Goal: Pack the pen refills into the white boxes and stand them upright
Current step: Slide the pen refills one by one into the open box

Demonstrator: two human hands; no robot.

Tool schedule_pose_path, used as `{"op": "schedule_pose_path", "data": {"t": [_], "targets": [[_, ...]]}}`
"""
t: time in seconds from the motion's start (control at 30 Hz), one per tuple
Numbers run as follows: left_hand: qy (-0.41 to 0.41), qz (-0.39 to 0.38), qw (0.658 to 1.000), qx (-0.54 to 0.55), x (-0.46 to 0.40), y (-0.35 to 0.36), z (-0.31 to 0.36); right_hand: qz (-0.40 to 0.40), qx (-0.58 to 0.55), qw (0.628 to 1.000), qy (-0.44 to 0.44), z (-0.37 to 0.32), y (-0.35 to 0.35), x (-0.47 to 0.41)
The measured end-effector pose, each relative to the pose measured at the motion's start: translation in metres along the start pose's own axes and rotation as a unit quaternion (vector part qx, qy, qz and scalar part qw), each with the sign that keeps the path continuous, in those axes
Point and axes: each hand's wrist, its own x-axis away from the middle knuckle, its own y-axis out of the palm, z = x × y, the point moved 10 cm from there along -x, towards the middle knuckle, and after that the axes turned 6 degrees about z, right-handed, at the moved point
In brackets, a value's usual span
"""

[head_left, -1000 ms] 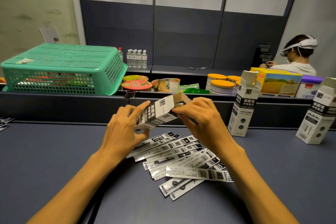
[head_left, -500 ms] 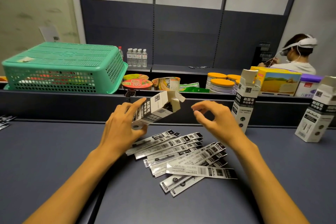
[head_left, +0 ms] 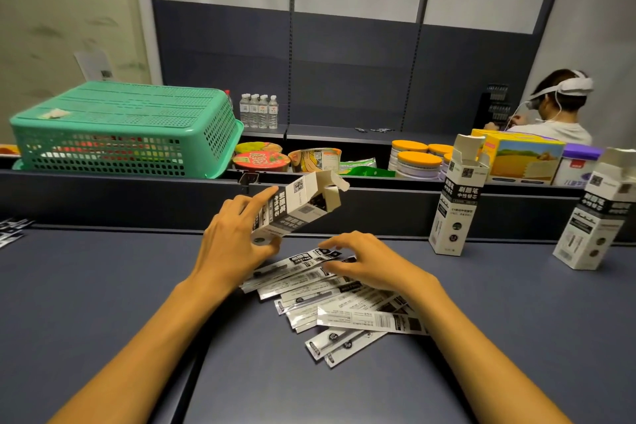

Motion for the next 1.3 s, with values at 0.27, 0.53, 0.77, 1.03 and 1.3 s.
{"op": "schedule_pose_path", "data": {"t": [0.27, 0.53, 0.77, 1.03, 1.3], "targets": [[0.001, 0.000, 1.000, -0.001, 0.000, 0.001, -0.001, -0.035, 0.017, 0.999, -0.008, 0.000, 0.010, 0.000], [0.005, 0.007, 1.000, 0.003, -0.001, -0.001, 0.001, -0.027, -0.025, 0.999, 0.022, 0.013, 0.006, 0.001], [0.005, 0.005, 1.000, 0.000, 0.000, -0.001, 0.001, -0.033, -0.013, 0.999, -0.011, -0.002, 0.013, -0.001], [0.008, 0.008, 1.000, -0.005, 0.000, -0.001, 0.001, -0.015, 0.013, 0.999, -0.033, -0.001, 0.008, 0.000], [0.003, 0.006, 1.000, 0.004, 0.000, -0.002, 0.002, -0.025, 0.005, 1.000, -0.018, 0.000, 0.011, -0.001]]}}
